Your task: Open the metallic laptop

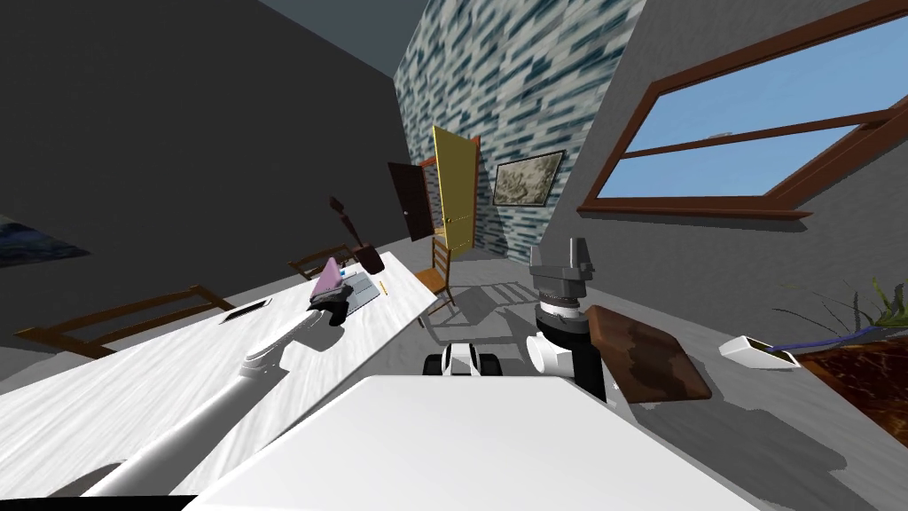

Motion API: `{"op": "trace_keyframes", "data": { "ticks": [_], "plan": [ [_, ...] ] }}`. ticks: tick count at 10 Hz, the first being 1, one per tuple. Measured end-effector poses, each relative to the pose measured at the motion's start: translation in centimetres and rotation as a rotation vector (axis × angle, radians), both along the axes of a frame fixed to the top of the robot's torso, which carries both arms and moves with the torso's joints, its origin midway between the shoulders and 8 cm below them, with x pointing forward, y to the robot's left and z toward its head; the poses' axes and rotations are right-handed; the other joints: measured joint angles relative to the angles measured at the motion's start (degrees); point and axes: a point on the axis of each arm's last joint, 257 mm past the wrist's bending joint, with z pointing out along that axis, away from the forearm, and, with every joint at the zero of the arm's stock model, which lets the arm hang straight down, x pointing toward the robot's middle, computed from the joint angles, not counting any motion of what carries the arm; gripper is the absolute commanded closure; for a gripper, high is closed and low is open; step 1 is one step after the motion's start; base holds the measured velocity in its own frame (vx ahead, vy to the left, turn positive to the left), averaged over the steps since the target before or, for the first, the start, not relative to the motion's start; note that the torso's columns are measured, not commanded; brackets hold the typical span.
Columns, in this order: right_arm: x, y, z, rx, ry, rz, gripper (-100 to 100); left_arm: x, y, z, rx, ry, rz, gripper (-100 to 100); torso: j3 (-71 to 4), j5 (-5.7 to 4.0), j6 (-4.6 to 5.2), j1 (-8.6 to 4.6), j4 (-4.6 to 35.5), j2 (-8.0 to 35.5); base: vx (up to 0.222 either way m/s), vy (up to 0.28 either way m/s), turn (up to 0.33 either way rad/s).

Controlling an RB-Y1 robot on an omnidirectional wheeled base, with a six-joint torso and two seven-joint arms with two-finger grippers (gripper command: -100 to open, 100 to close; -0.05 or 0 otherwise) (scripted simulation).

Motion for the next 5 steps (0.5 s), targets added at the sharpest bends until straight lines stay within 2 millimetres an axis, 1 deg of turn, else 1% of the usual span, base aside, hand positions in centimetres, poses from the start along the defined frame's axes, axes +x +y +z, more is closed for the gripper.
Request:
{"op": "trace_keyframes", "data": {
  "ticks": [4, 5],
  "plan": [
    [0.0, 0.0, 0.0, 0.000, 0.000, 0.000, 0, -2.0, 1.6, -3.6, 0.121, 0.140, 0.019, 100, 0.1, 0.07, -0.04, 0.02, 0.1, 0.2, 0.068, -0.066, -0.059],
    [0.0, 0.0, 0.0, 0.000, 0.000, 0.000, 0, -2.4, 2.0, -4.6, 0.151, 0.178, 0.022, 100, 0.1, 0.06, -0.01, -0.01, 0.1, 0.2, 0.025, -0.036, -0.015]
  ]
}}
